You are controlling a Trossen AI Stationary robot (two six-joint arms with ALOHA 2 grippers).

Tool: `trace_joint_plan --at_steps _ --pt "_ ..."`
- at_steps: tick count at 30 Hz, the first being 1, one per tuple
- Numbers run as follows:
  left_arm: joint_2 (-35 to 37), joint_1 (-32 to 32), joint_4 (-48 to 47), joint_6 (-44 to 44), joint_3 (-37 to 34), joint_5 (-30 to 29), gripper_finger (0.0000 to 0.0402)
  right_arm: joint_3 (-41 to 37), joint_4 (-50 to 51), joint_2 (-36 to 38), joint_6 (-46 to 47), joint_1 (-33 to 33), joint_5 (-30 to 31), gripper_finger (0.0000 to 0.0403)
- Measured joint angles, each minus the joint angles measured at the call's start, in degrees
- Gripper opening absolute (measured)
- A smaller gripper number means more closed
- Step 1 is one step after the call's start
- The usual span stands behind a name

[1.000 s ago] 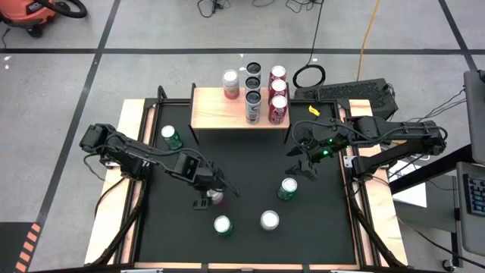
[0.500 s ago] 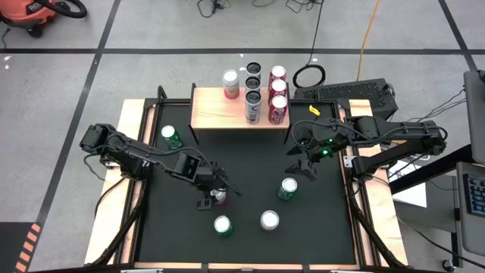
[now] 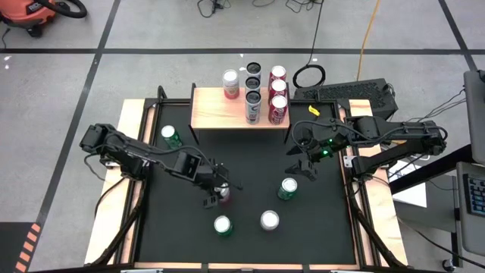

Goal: Place canned beverage on shelf
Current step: Put the top pink white soda can aligned with the other pink white soda can on the shelf

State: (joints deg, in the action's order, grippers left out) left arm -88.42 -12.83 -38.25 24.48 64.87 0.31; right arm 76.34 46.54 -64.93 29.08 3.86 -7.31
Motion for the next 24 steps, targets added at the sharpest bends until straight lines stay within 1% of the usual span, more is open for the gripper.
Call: trace_joint_plan --at_steps 6,11,18,21,24 --pt "0.00 1.64 -0.44 8.99 4.12 -0.22 0.0292 0.00 0.00 0.00 -1.09 0.00 -0.12 0.0361" --pt "0.00 3.47 -0.30 14.94 8.27 -1.21 0.0292 0.00 0.92 -0.26 2.10 0.02 -0.24 0.0361" --pt "0.02 6.71 0.03 24.35 14.06 -1.40 0.0292 0.00 -0.11 -1.85 -0.93 0.02 0.06 0.0361" --pt "0.04 7.84 0.37 28.15 16.74 -2.00 0.0292 0.00 -2.10 -2.78 -2.75 0.10 1.78 0.0361" --pt "0.04 8.98 0.24 31.01 19.26 -2.16 0.0292 0.00 -2.85 -3.48 -4.46 0.73 5.07 0.0361"
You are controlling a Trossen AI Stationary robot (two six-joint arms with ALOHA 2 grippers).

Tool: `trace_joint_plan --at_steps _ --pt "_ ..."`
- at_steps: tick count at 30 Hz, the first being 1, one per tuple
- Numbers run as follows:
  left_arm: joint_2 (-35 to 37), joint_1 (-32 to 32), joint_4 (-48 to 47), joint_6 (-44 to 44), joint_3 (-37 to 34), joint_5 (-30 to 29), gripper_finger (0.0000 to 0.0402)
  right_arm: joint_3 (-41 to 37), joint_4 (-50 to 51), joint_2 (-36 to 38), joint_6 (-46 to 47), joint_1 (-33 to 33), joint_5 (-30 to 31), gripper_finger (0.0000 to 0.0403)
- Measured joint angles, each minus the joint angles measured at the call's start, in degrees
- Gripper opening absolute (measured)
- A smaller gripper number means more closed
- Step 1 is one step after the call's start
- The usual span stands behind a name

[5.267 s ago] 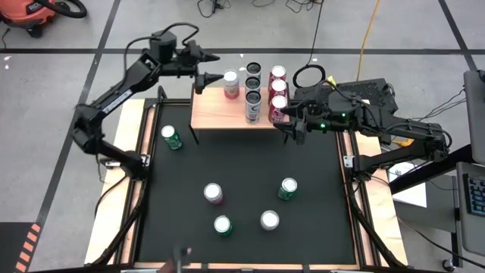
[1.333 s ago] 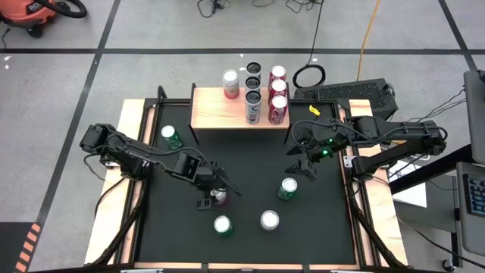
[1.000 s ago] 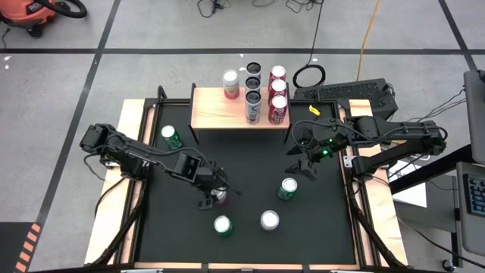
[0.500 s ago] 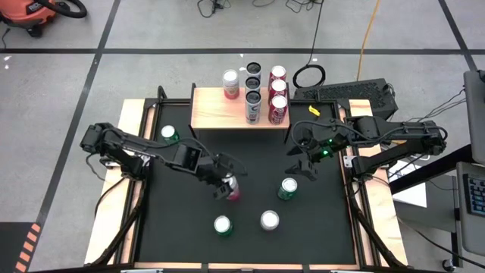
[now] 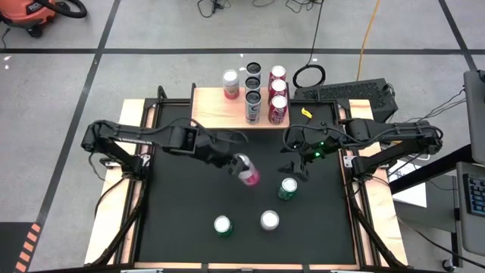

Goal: Place canned beverage on shelf
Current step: Put the top pink white soda can aligned with the other pink white soda can on the shelf

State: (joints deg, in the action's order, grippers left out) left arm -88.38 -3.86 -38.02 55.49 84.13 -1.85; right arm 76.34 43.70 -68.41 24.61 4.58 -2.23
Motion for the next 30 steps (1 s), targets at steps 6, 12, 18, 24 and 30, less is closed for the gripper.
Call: trace_joint_plan --at_steps 6,12,18,24,30 --pt "0.04 1.65 0.21 3.92 4.02 -0.89 0.0292 0.00 -0.66 -0.88 -2.03 1.15 5.00 0.0361" --pt "0.04 2.41 2.24 5.74 5.65 -1.82 0.0292 0.00 -1.87 -1.90 -3.87 1.52 6.90 0.0361" --pt "0.04 2.55 8.37 9.73 5.65 -3.61 0.0292 0.00 -4.38 -3.49 -4.54 1.52 6.99 0.0368" --pt "0.02 2.51 10.85 12.73 5.65 -5.09 0.0292 0.00 -7.04 -3.68 -4.55 1.55 9.95 0.0396" --pt "0.02 2.51 13.38 14.72 5.64 -6.19 0.0292 0.00 -8.57 -3.37 -8.13 1.52 13.10 0.0399"
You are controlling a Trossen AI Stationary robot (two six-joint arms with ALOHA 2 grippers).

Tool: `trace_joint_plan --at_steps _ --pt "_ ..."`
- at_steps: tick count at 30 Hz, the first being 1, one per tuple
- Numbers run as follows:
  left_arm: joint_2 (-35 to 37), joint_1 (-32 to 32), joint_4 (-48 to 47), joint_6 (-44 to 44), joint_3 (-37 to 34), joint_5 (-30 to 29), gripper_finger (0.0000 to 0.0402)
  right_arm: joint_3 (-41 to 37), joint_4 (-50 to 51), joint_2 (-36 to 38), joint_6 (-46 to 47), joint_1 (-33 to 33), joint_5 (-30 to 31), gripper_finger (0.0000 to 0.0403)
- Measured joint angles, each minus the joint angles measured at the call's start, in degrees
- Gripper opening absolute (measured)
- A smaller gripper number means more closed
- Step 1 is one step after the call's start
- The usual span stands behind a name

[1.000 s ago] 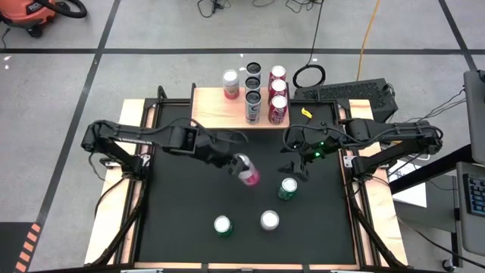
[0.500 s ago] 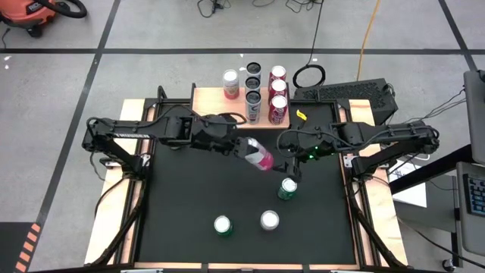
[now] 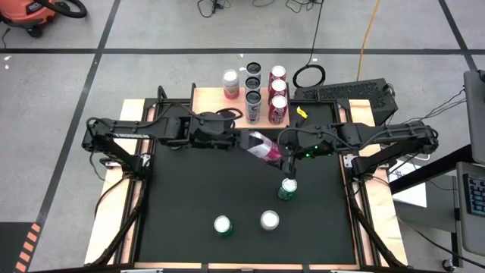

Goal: Place canned beverage on shelf
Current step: Put the top pink white soda can aligned with the other pink white soda can on the shelf

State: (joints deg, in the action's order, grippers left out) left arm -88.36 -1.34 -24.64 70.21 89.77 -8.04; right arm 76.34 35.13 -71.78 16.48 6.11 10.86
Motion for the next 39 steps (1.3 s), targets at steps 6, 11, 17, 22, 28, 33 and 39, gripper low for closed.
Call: trace_joint_plan --at_steps 6,11,17,22,28,33,39 --pt "0.00 0.00 1.62 1.41 -0.01 -1.61 0.0292 0.00 -0.26 -0.05 -1.01 0.00 -0.73 0.0400" --pt "0.00 0.00 1.81 1.53 -0.01 -1.95 0.0292 0.00 1.22 -0.20 -2.51 0.00 -0.29 0.0399" --pt "0.00 -0.02 1.75 1.55 -0.01 -2.35 0.0292 0.00 0.73 -0.58 -3.86 -0.07 -0.21 0.0394" --pt "0.00 0.00 1.70 1.51 -0.01 -2.99 0.0292 0.00 -0.95 -0.78 -4.99 -0.49 1.14 0.0393" --pt "0.00 0.00 1.65 1.49 -0.01 -3.49 0.0292 0.00 -3.32 -1.47 -7.94 -0.90 1.15 0.0393" --pt "0.00 -0.02 1.63 1.49 -0.04 -3.60 0.0292 0.00 -4.54 -1.79 -8.78 -0.87 1.15 0.0372" --pt "0.00 -0.06 1.57 1.48 -0.06 -3.81 0.0292 0.00 -4.56 -2.22 -8.35 -0.91 1.29 0.0305"
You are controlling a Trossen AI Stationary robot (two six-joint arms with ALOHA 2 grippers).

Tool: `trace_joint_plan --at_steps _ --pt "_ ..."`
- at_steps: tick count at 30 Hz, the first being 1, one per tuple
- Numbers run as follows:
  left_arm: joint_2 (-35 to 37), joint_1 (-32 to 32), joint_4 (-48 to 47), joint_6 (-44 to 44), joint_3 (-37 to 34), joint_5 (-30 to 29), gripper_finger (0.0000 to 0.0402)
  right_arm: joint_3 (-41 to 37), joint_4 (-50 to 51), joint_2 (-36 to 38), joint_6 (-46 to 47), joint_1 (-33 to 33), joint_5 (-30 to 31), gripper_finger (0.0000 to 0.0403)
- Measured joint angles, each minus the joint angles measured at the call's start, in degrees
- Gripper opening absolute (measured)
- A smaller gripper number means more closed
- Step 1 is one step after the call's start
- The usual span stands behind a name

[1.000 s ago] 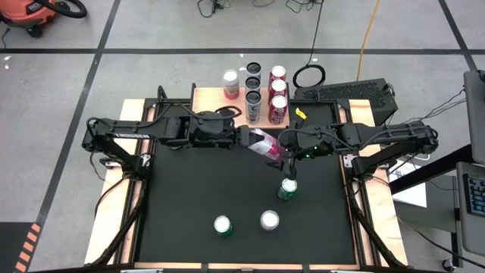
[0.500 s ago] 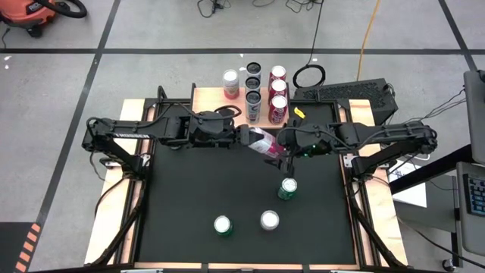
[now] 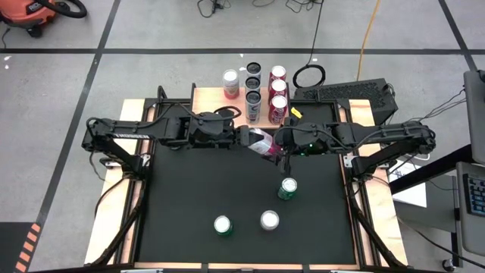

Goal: Place canned beverage on shelf
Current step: Put the top pink white soda can aligned with the other pink white soda can on the shelf

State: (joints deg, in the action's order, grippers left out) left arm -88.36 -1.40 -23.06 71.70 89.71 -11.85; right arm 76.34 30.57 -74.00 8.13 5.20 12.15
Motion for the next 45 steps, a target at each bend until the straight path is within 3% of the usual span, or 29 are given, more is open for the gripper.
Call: trace_joint_plan --at_steps 6,16,26,30,37,45 --pt "0.00 0.06 -0.21 0.00 -0.02 0.11 0.0306 0.00 0.11 -0.04 -0.21 -0.01 -0.01 0.0265" --pt "0.22 0.43 0.47 -2.23 -0.02 0.96 0.0354 0.00 0.09 0.24 -0.07 0.01 -0.22 0.0273" --pt "2.71 2.43 2.92 -11.83 0.11 0.77 0.0356 -0.04 0.31 1.46 0.36 0.05 -1.18 0.0273" --pt "4.09 3.42 3.89 -16.98 0.07 0.89 0.0356 -0.04 -0.39 1.60 2.64 0.01 -4.65 0.0274" --pt "7.69 4.06 7.79 -33.50 0.07 2.01 0.0357 -0.04 -4.70 1.62 11.24 0.04 -15.85 0.0274" --pt "12.28 4.04 15.73 -59.78 0.07 2.58 0.0357 -0.04 -14.86 1.64 19.81 -2.79 -21.29 0.0274"
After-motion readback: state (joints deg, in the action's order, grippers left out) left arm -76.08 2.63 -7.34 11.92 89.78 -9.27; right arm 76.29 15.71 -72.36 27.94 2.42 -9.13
